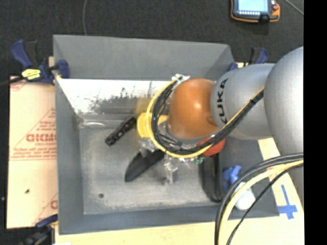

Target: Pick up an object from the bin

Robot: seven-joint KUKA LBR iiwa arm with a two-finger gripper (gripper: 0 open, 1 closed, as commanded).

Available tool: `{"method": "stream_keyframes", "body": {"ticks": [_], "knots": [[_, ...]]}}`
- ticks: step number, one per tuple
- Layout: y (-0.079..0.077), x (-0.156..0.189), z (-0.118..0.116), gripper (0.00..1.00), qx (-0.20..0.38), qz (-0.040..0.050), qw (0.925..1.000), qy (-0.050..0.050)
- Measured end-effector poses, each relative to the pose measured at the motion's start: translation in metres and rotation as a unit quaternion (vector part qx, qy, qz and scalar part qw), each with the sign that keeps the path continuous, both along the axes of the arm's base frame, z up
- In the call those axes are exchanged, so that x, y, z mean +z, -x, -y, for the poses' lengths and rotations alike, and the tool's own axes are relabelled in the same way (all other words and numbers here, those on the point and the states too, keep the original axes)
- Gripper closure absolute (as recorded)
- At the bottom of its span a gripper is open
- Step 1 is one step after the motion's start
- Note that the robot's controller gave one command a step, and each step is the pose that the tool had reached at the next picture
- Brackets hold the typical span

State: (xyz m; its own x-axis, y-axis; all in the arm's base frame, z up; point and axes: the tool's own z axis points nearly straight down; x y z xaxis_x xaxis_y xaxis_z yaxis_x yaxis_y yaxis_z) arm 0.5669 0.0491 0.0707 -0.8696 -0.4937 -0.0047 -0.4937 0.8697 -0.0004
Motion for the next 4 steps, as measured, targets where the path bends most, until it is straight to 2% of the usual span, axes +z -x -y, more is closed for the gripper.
{"method": "stream_keyframes", "body": {"ticks": [1,2,4], "knots": [[-0.004,0.001,0.022,0.00,0.172,0.0058,0.9850,0.003],[-0.001,0.001,-0.001,1.00,-0.005,0.0009,1.0000,-0.001],[-0.001,0.005,0.000,1.00,-0.005,0.0022,1.0000,-0.001]]}}
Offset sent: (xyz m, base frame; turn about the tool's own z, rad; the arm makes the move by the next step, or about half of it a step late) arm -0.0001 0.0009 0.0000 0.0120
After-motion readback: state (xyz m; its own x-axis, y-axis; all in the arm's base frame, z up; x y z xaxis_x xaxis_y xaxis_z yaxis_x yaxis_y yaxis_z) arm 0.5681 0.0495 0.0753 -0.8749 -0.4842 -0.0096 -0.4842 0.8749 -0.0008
